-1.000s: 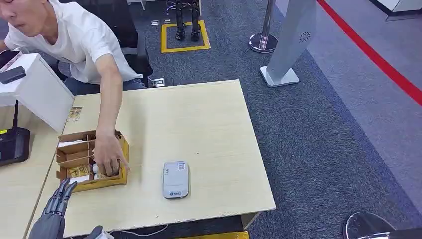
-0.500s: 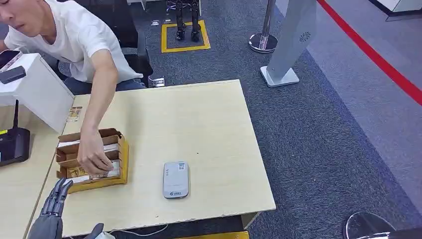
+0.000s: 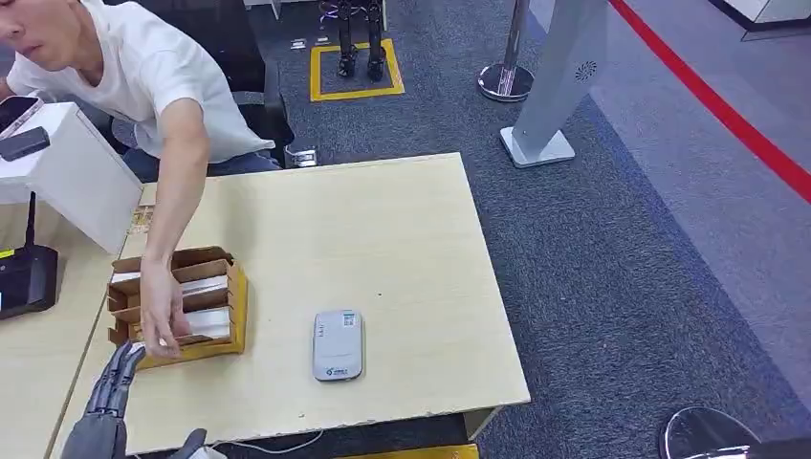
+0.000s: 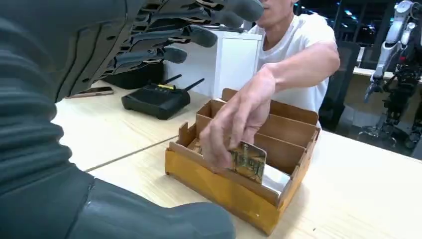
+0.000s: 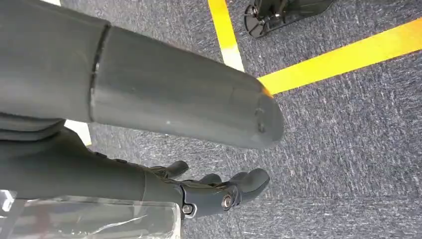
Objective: Pass the card to the sensor for recognition and then transmit it.
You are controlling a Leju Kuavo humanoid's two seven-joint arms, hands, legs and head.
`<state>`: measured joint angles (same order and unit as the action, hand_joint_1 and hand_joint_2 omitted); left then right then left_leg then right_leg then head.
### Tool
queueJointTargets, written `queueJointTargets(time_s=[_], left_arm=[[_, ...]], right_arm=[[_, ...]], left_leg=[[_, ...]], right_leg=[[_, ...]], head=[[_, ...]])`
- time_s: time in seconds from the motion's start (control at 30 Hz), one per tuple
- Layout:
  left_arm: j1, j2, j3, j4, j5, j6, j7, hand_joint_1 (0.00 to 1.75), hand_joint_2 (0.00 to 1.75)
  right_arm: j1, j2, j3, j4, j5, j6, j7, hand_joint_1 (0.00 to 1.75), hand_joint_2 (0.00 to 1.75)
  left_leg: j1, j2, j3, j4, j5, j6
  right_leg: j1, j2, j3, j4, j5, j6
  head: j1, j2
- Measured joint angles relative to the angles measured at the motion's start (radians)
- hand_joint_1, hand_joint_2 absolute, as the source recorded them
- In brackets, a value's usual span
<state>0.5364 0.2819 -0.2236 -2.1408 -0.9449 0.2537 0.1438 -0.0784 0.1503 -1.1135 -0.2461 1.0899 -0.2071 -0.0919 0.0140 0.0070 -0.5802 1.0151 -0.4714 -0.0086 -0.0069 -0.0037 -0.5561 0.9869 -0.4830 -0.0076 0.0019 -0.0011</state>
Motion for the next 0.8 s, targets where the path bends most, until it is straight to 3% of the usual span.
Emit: queueJointTargets(time_s=[0.57, 0.8], left_arm=[[-0.013, 0.000, -0.008, 0.000, 0.002, 0.000, 0.003, 0.00, 1.75], [-0.006, 0.041, 0.002, 0.010, 0.002, -0.065, 0.088, 0.00, 1.75]], right_arm=[[-0.001, 0.000, 0.000, 0.000, 0.011, 0.000, -0.002, 0.00, 0.00], [-0.002, 0.000, 0.000, 0.000, 0.033, 0.000, 0.008, 0.00, 0.00]], left_leg=[[0.000, 0.000, 0.000, 0.000, 0.000, 0.000], [0.000, 0.000, 0.000, 0.000, 0.000, 0.000]], right_leg=[[0.000, 0.000, 0.000, 0.000, 0.000, 0.000], [0.000, 0.000, 0.000, 0.000, 0.000, 0.000]], head=[[0.000, 0.000], [0.000, 0.000]])
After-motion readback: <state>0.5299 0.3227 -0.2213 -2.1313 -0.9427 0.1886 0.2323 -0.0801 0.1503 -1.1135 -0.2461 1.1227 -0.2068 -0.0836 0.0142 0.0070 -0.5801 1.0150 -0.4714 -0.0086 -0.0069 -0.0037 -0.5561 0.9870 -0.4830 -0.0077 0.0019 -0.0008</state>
